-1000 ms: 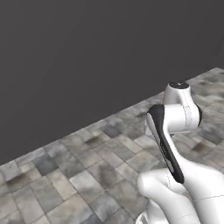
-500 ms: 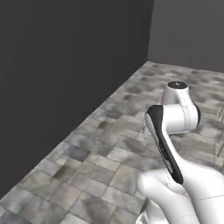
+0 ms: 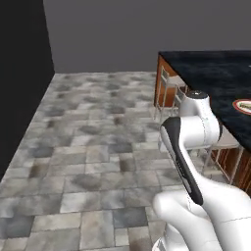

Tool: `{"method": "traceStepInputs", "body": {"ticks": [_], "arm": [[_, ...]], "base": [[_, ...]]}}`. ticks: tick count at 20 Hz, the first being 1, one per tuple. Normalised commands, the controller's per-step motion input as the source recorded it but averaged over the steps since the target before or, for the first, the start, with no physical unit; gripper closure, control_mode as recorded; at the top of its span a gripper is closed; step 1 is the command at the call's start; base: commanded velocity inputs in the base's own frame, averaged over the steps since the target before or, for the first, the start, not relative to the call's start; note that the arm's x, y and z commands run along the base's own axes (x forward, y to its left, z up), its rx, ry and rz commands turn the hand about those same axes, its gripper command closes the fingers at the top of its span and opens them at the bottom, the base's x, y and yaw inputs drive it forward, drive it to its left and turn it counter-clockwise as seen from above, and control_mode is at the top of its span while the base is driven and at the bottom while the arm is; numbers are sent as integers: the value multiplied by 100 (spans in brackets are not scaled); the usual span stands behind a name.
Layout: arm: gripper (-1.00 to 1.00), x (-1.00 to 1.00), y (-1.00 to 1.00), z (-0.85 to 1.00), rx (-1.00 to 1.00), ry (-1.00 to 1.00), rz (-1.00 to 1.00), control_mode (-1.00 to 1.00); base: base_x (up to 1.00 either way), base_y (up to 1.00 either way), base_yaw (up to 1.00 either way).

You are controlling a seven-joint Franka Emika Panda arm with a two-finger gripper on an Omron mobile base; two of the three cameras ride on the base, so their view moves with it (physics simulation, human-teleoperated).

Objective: Retrieve the butter from the fridge and place it on a plate on the dining table. Then retrieve the butter knife by the fridge and place it near the plate.

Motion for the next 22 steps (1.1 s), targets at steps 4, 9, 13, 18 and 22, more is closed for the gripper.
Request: {"method": "traceStepInputs", "body": {"ticks": [4, 9, 13, 18, 22], "arm": [[100, 0, 0, 0, 0, 0, 0, 100], [100, 0, 0, 0, 0, 0, 0, 100], [100, 0, 0, 0, 0, 0, 0, 100], [100, 0, 0, 0, 0, 0, 0, 100], [100, 0, 0, 0, 0, 0, 0, 100]], "base": [[10, 0, -89], [1, 11, -93], [5, 32, -92], [20, 62, -81], [22, 100, -57]]}}
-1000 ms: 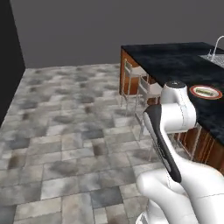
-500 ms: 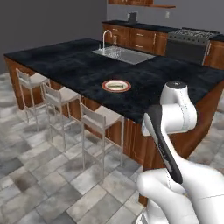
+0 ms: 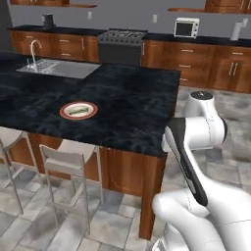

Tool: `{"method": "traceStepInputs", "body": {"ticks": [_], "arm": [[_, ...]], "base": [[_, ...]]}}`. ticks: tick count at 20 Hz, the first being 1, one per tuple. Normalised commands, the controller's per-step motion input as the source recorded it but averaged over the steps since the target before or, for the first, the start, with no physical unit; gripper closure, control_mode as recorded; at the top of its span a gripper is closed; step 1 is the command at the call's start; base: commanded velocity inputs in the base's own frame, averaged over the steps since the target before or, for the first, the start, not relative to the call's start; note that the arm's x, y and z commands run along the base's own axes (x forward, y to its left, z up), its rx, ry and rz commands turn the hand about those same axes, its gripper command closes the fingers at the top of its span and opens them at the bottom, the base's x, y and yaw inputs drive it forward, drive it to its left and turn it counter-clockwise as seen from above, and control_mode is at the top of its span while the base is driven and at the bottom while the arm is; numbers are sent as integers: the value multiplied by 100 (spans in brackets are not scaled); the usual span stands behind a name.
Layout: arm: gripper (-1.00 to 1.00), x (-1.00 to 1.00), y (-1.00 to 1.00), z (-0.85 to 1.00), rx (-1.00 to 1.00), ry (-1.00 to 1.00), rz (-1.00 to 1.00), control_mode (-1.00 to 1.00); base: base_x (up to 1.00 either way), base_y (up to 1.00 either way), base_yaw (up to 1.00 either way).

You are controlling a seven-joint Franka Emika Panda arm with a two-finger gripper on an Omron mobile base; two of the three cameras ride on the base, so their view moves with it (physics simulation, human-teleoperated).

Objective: Retrieve the butter from the fridge and place it on a plate on the dining table. Then retrieve the butter knife by the fridge and place it near the plate.

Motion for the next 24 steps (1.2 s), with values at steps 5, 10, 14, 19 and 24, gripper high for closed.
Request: {"method": "traceStepInputs", "body": {"ticks": [5, 10, 14, 19, 24], "arm": [[100, 0, 0, 0, 0, 0, 0, 100], [100, 0, 0, 0, 0, 0, 0, 100], [100, 0, 0, 0, 0, 0, 0, 100], [100, 0, 0, 0, 0, 0, 0, 100], [100, 0, 0, 0, 0, 0, 0, 100]], "base": [[3, 100, -59], [3, 100, -57], [15, 100, -49], [33, 98, -33], [64, 54, -7]]}}
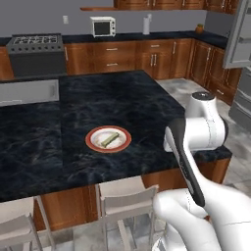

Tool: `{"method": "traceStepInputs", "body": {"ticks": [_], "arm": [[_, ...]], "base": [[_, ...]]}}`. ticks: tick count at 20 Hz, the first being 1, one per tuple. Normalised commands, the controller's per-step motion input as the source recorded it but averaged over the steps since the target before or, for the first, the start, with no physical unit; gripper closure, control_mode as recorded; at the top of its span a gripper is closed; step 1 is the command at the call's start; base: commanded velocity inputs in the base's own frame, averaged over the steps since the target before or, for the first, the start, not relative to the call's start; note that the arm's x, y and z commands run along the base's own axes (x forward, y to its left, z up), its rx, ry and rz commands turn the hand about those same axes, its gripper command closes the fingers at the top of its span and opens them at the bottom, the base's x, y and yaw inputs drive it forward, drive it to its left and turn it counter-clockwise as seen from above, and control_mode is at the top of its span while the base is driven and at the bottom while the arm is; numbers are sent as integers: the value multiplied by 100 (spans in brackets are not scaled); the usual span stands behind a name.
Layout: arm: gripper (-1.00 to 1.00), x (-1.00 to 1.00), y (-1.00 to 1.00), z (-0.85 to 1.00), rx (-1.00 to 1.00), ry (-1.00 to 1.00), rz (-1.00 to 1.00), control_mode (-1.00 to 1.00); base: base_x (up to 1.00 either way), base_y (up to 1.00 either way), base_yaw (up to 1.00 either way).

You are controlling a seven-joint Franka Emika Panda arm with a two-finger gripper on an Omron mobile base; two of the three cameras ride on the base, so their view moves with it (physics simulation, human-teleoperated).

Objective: Retrieve the butter from the fridge and place it on a plate on the dining table. Then retrieve the butter knife by the fridge and place it near the plate.

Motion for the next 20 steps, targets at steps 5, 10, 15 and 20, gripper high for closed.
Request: {"method": "traceStepInputs", "body": {"ticks": [5, 10, 15, 20], "arm": [[100, 0, 0, 0, 0, 0, 0, 100], [100, 4, 0, 0, 0, 0, 0, -100], [100, 61, 1, 0, 0, 0, 0, -100], [100, 89, 0, -1, 0, 0, 0, -100]], "base": [[59, 30, -1], [18, 12, 0], [0, 0, 0], [0, 0, 0]]}}
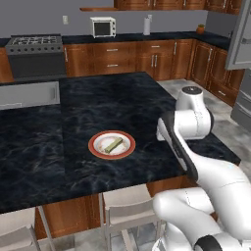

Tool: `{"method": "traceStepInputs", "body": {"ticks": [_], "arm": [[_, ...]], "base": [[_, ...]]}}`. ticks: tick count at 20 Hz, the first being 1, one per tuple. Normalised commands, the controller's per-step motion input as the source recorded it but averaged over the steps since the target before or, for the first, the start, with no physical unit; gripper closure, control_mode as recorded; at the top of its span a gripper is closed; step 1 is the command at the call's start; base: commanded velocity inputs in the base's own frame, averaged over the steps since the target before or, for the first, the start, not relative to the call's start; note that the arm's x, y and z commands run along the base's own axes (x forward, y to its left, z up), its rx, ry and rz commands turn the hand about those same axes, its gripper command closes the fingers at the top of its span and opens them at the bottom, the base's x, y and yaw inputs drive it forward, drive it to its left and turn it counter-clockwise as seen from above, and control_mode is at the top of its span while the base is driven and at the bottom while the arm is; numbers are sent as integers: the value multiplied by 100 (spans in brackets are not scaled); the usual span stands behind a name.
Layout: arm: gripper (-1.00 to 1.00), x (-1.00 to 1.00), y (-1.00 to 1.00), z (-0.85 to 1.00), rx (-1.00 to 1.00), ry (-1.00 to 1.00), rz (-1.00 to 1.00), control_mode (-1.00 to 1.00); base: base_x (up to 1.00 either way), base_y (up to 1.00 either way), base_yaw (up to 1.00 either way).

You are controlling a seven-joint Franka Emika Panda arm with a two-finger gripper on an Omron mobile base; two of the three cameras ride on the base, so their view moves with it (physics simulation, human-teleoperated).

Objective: Retrieve the butter from the fridge and place it on a plate on the dining table. Then retrieve the butter knife by the fridge and place it near the plate.

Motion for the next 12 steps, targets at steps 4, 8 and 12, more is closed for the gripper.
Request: {"method": "traceStepInputs", "body": {"ticks": [4, 8, 12], "arm": [[100, 91, 2, -9, 0, 0, 0, -100], [100, 80, 3, -29, 2, 0, 1, -100], [100, 62, 0, -37, 1, -12, 1, -100]], "base": [[0, 0, 0], [0, 0, 0], [0, 0, 0]]}}
